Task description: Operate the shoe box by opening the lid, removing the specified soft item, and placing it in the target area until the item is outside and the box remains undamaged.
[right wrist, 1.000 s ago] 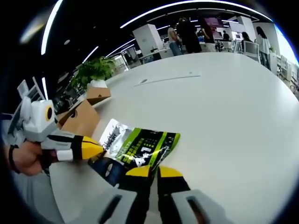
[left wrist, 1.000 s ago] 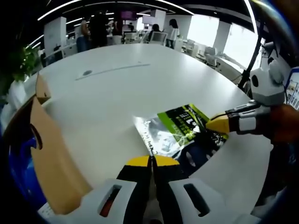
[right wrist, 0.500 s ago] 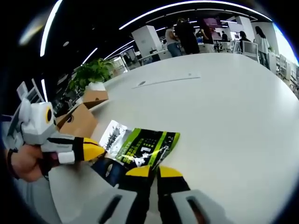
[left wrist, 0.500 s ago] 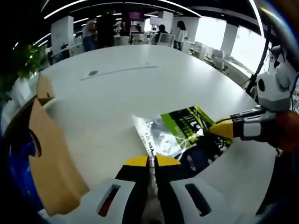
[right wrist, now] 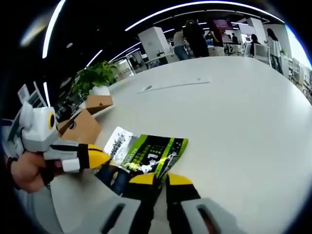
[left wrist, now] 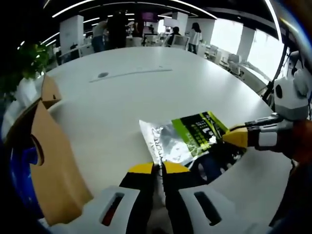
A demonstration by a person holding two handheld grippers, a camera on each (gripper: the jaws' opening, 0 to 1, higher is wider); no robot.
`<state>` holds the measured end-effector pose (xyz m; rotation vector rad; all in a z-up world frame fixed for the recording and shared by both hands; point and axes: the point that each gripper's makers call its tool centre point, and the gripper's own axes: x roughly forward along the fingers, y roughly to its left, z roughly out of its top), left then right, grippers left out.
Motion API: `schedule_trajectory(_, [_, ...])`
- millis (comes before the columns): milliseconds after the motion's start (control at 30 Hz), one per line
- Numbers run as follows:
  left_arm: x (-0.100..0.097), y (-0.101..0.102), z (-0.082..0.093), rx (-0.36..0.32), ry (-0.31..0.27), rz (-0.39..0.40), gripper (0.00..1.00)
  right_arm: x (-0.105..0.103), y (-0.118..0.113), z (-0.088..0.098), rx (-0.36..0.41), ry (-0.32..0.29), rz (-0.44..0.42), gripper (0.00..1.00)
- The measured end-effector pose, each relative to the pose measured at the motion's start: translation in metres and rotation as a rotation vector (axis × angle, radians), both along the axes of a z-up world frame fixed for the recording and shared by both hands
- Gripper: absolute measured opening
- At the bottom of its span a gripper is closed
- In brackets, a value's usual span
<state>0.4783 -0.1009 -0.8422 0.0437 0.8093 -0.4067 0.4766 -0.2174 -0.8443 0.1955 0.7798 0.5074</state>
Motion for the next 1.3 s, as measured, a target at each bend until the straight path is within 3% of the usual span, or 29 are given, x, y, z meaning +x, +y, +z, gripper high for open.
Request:
schedule_trajectory(333, [-0.009,0.004,0.004,0.04,0.004,-0.02,0.12,-0.004,0.003,0.003,-0.015,-0.003,0.014,0.12])
schedule_trajectory(667, [-0.019,0.006,0.017,0.031,-0.009,-0.05,0.15,-0.006,0.002,0.01,-0.019,-0.014,0.004,0.2])
schedule_trajectory(833, [-0.024,0.001,0.026,-0.013,-0.015,-0.082,0.16,-0.009,-0.001,0.015,-0.029,-0.019,-0.005,0.24])
schedule_trajectory(933, [-0.03,-0.011,0.033,-0.097,-0.009,-0.112,0.23,-0.011,-0.003,0.017,-0.038,-0.022,-0.011,0.27])
schedule_trajectory(1133, [-0.04,-0.009,0.043,-0.117,-0.029,-0.155,0.25,-0.017,-0.003,0.03,-0.022,-0.045,-0.024,0.32])
schedule_trajectory(1300, [-0.044,-0.008,0.055,-0.195,-0.05,-0.186,0.34,-0.021,-0.005,0.038,-0.02,-0.065,-0.034,0.36])
